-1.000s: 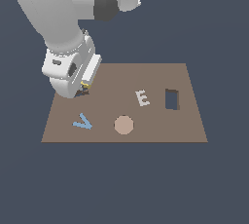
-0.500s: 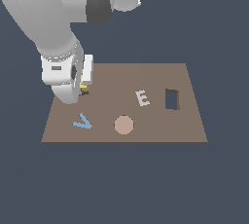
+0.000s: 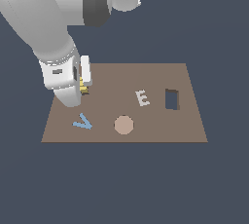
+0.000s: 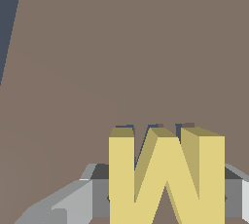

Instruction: Insert a designated object into the corresponding slot on a board.

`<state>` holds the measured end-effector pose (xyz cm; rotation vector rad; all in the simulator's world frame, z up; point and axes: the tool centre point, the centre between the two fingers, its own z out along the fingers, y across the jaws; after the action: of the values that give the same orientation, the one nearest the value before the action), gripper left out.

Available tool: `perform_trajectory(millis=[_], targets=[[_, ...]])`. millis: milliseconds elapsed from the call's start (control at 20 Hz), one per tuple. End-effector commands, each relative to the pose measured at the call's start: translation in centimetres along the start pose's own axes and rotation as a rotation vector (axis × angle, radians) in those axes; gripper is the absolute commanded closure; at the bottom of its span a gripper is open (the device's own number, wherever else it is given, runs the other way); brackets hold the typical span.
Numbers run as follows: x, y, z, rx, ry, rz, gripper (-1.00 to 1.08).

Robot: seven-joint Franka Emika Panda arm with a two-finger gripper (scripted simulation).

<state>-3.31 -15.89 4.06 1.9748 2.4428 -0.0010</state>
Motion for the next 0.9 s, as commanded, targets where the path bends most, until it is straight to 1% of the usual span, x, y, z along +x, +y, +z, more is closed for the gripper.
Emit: perform_trajectory(millis=[0,300,600,650,850], targets=[[-0.1,0.2,0.0,0.0,0.0,-0.022,1.08],[-0.1,0.2,0.0,0.0,0.0,-0.029,1.08],[-0.1,0.2,1.0,0.0,0.0,-0.034,1.08],[-0.1,0.2,1.0,0.0,0.0,-0.034,-0.92],[-0.1,0.2,1.0,0.0,0.0,-0.034,-0.92]])
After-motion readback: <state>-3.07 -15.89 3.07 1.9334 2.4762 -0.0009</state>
